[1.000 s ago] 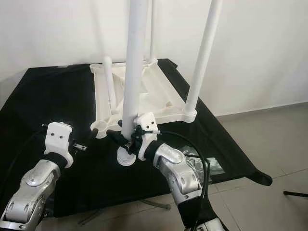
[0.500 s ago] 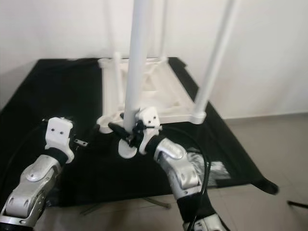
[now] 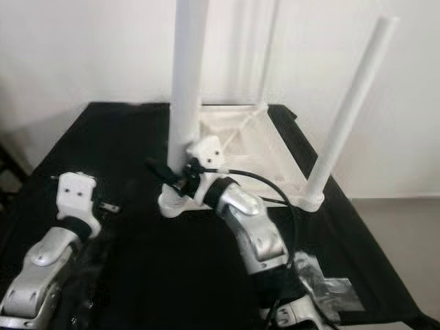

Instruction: Building children table

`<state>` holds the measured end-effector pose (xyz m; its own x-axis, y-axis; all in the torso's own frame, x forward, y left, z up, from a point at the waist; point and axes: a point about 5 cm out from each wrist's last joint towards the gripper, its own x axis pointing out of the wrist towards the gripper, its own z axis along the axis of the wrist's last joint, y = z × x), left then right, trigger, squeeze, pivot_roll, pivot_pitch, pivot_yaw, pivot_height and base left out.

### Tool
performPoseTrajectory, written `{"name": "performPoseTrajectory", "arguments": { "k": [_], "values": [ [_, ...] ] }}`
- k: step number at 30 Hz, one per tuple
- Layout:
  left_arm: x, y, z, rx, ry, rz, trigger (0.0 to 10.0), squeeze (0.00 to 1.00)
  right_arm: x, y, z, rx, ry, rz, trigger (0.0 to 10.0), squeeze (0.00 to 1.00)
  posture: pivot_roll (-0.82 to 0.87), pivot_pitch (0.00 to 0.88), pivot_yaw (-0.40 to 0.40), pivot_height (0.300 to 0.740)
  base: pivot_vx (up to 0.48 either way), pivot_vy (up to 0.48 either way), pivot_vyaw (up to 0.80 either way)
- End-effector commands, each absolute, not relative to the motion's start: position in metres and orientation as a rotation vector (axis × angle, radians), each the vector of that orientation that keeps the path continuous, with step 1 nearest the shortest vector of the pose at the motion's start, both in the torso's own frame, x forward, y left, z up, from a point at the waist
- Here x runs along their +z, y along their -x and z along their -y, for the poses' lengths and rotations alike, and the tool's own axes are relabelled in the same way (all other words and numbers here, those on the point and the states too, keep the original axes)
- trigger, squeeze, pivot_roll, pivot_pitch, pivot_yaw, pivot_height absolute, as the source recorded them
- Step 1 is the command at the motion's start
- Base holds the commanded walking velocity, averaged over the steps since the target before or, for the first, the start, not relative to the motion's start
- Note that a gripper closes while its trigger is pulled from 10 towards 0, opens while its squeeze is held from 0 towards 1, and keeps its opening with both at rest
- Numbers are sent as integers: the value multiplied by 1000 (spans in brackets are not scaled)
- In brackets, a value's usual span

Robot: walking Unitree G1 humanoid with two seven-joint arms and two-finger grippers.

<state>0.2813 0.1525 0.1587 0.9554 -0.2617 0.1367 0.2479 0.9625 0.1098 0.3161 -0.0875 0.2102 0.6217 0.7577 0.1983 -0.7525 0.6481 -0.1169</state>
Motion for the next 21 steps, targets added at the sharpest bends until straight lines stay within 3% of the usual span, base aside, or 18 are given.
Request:
{"name": "performPoseTrajectory", "arguments": {
  "k": [1,8,16,21],
  "values": [
    [156,-281,-162,-231,-95,139,10000,0,217,-312,76,931,18,276,10000,0,-40,0,-21,740,296,0,0],
    [154,-283,-167,-189,-49,108,10000,0,215,-310,80,984,49,251,10000,0,-41,0,-20,740,0,0,0],
    [153,-281,-165,-203,-35,110,10000,0,208,-301,88,1169,99,179,10000,0,-39,0,-24,740,0,480,0],
    [154,-279,-163,-224,-46,116,10000,0,208,-314,101,1114,125,156,10000,0,-36,0,-28,740,0,0,0]
  ]
}}
